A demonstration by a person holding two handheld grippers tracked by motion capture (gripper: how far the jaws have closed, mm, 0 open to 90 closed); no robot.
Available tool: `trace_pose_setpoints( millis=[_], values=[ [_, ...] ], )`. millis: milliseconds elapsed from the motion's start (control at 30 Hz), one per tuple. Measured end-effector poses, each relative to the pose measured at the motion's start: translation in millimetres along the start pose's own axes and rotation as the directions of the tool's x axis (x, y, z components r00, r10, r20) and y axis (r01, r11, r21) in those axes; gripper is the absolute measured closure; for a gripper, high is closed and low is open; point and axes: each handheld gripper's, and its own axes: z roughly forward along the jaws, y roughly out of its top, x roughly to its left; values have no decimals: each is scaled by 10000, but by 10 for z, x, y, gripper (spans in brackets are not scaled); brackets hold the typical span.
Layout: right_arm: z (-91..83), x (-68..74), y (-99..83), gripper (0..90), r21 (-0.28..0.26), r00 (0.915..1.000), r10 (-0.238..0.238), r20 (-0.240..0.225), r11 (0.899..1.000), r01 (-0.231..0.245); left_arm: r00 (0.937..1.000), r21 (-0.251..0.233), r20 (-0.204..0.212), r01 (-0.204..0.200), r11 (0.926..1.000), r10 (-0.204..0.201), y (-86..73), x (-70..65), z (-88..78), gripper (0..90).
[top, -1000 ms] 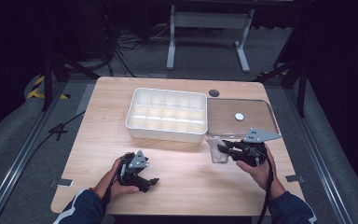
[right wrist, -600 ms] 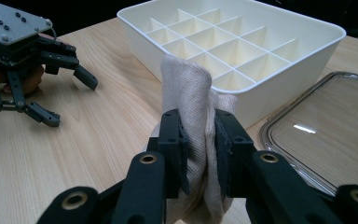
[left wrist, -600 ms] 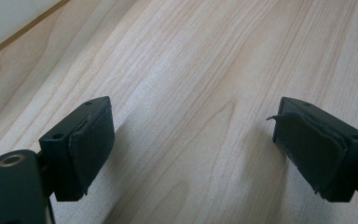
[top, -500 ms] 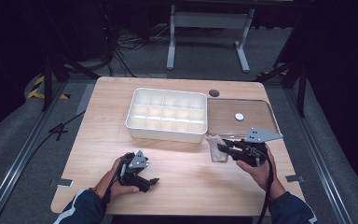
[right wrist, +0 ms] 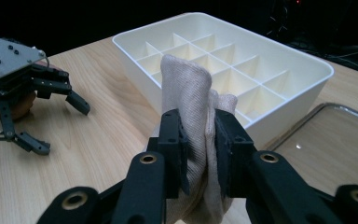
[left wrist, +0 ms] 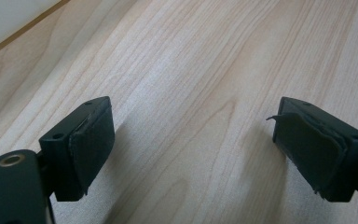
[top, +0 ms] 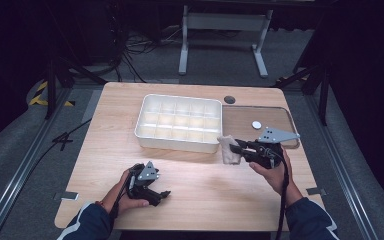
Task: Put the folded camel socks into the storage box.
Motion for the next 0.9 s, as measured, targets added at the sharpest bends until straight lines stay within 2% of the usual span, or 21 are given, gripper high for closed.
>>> trace_pose_setpoints(
  millis=[233,400,533,733,900],
  values=[
    [114,-37,193,744,-10,9990,-425,101,9991,425,10000,-35,27,18,10000,-18,-2,0,2,129],
    [232,-74,324,744,36,9969,-711,349,9975,711,10000,-61,34,56,10000,-56,-2,-2,4,129],
    [313,-118,389,744,53,9965,-683,484,9977,681,10000,-61,33,62,10000,-62,-2,-3,4,129],
    [514,-171,431,744,381,9931,-832,831,9960,803,10000,-30,30,19,10000,-19,-2,0,2,129],
    [736,-211,441,744,930,9812,-1445,1283,9867,1332,10000,-27,28,8,10000,-8,-1,0,2,129]
  ],
)
